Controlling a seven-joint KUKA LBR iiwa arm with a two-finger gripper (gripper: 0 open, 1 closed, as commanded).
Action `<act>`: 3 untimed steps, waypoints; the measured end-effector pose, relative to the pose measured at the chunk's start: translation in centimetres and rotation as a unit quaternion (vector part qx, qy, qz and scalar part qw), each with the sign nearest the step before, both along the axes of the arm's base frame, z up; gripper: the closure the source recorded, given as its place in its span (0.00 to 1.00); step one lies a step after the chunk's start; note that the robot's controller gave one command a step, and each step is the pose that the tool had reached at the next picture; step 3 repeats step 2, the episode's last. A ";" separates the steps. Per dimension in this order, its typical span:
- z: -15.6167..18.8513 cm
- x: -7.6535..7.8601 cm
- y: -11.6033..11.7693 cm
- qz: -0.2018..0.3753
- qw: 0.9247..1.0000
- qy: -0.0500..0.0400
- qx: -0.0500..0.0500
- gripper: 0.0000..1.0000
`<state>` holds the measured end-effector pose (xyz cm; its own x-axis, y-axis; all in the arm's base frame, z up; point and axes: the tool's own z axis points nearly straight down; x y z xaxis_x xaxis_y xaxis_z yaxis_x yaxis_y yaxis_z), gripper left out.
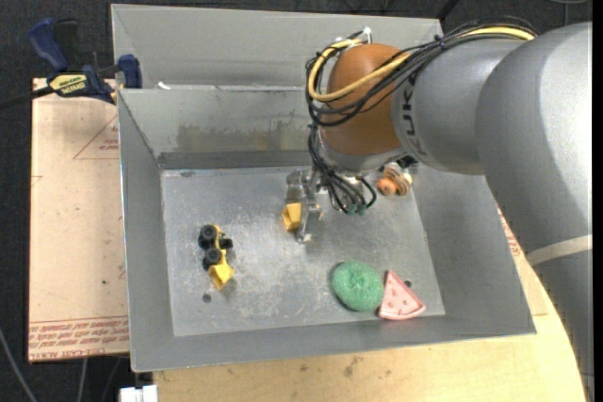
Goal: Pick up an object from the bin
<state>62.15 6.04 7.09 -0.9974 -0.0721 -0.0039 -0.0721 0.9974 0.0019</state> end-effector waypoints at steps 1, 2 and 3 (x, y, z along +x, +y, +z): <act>0.0 0.0 0.0 0.000 1.000 0.000 0.000 1.00; 15.9 0.6 -0.5 0.008 1.000 -0.002 -0.001 1.00; 15.9 0.6 -0.5 0.008 1.000 -0.002 -0.001 1.00</act>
Offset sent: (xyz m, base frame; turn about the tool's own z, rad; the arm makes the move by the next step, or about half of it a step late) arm 0.0043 -0.0054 0.1572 -0.0178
